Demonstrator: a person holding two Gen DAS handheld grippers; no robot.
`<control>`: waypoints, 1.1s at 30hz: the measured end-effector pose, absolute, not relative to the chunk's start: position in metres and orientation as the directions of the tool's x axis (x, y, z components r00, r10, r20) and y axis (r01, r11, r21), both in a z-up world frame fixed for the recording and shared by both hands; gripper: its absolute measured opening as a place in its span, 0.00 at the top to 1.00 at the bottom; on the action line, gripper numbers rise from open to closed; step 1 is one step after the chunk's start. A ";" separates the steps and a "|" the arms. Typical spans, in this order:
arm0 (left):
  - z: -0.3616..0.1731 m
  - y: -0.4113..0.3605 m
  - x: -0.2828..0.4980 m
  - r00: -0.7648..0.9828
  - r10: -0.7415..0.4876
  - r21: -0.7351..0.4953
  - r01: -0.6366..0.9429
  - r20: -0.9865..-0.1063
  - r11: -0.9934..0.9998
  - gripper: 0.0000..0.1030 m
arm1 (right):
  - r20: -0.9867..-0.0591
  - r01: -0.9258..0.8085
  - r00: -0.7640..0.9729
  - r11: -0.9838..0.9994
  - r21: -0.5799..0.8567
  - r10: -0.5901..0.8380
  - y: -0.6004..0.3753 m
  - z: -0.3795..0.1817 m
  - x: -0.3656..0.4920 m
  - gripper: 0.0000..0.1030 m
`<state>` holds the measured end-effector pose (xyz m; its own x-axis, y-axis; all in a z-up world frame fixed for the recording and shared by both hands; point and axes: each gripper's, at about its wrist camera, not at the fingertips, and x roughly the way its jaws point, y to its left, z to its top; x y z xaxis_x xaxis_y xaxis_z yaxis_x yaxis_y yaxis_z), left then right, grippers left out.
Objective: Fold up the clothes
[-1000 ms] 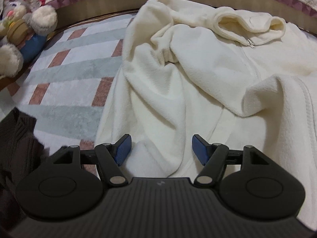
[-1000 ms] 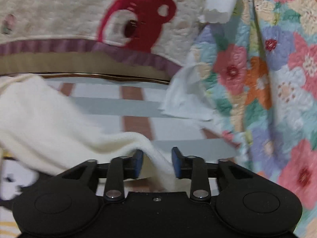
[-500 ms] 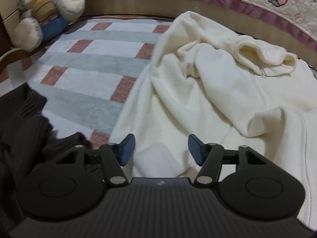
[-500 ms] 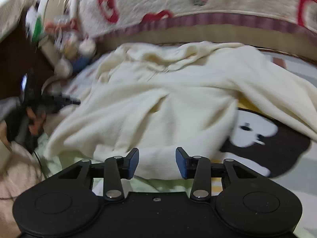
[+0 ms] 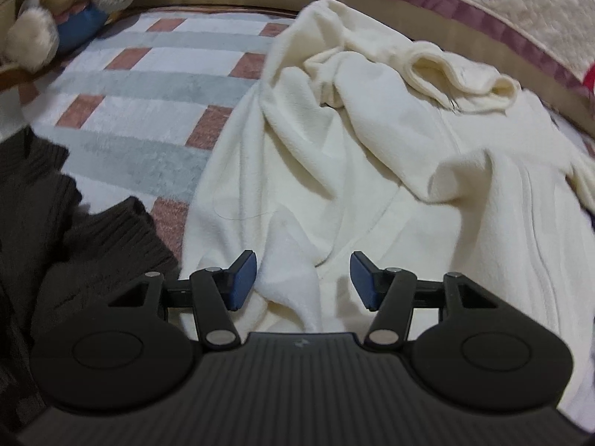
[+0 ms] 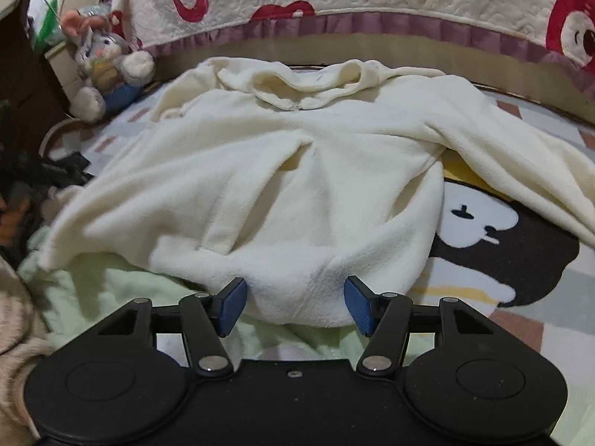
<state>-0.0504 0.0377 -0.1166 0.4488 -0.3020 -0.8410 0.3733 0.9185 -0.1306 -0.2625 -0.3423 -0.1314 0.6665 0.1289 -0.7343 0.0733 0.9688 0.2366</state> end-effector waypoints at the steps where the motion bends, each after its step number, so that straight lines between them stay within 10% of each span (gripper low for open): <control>1: -0.117 0.039 -0.049 0.456 -0.303 -0.140 0.357 -0.837 0.923 0.46 | -0.735 0.093 0.669 0.968 0.233 0.113 -0.343 -0.135 -0.258 0.37; 4: -0.112 0.046 -0.049 0.507 -0.312 -0.166 0.313 -0.804 0.935 0.47 | -0.734 0.141 0.674 0.961 0.236 0.081 -0.347 -0.147 -0.243 0.32; 7: -0.101 0.050 -0.052 0.543 -0.364 -0.198 0.340 -0.757 0.919 0.47 | -0.706 0.061 0.688 0.955 0.289 0.170 -0.354 -0.144 -0.227 0.77; 9: -0.094 0.048 -0.055 0.537 -0.423 -0.239 0.380 -0.730 0.894 0.47 | -0.643 0.051 0.745 0.946 0.320 0.177 -0.363 -0.127 -0.226 0.80; 14: -0.083 0.026 -0.074 0.497 -0.586 -0.299 0.541 -0.640 0.786 0.47 | -0.535 0.141 0.844 0.953 0.269 0.026 -0.394 -0.088 -0.224 0.80; 23: -0.088 -0.033 -0.130 0.288 -0.696 -0.186 0.833 -0.658 0.521 0.32 | -0.633 0.313 0.768 0.917 0.248 -0.091 -0.431 -0.131 -0.197 0.80; 33: -0.119 -0.081 -0.155 0.334 -0.516 0.100 0.898 -0.789 0.429 0.26 | -0.614 0.262 0.789 0.887 0.381 0.031 -0.450 -0.124 -0.192 0.78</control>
<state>-0.1553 -0.0811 -0.1194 0.3343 -0.5161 -0.7886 0.8979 0.4286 0.1001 -0.1921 -0.4499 -0.1237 0.7887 0.0310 -0.6140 0.2619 0.8866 0.3812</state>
